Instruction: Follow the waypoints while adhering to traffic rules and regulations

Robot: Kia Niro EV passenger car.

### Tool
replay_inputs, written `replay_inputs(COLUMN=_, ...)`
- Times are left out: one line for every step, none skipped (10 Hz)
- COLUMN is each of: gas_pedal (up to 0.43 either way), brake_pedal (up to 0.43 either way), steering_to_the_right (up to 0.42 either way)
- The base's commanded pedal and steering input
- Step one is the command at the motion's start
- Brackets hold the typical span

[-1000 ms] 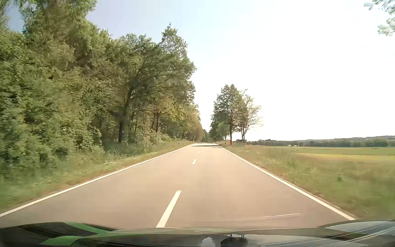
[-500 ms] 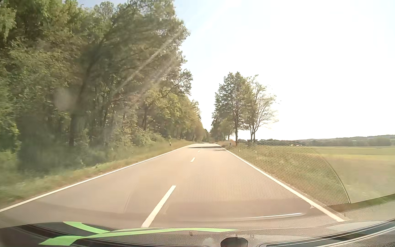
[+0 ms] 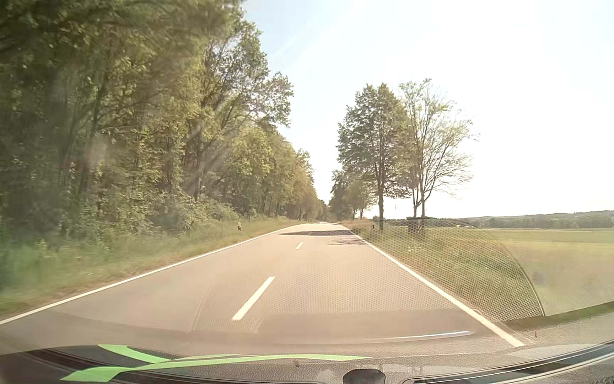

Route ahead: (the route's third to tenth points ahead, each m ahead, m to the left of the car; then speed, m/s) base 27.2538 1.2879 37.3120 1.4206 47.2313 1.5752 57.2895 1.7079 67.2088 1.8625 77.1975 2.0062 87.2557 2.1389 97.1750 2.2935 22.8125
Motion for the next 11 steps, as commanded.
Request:
replay_inputs(gas_pedal=0.228, brake_pedal=0.0, steering_to_the_right=-0.006)
replay_inputs(gas_pedal=0.24, brake_pedal=0.0, steering_to_the_right=-0.006)
replay_inputs(gas_pedal=0.248, brake_pedal=0.0, steering_to_the_right=-0.006)
replay_inputs(gas_pedal=0.26, brake_pedal=0.0, steering_to_the_right=-0.006)
replay_inputs(gas_pedal=0.26, brake_pedal=0.0, steering_to_the_right=-0.005)
replay_inputs(gas_pedal=0.248, brake_pedal=0.0, steering_to_the_right=-0.005)
replay_inputs(gas_pedal=0.24, brake_pedal=0.0, steering_to_the_right=-0.005)
replay_inputs(gas_pedal=0.24, brake_pedal=0.0, steering_to_the_right=-0.004)
replay_inputs(gas_pedal=0.248, brake_pedal=0.0, steering_to_the_right=-0.003)
replay_inputs(gas_pedal=0.26, brake_pedal=0.0, steering_to_the_right=-0.002)
replay_inputs(gas_pedal=0.26, brake_pedal=0.0, steering_to_the_right=-0.002)
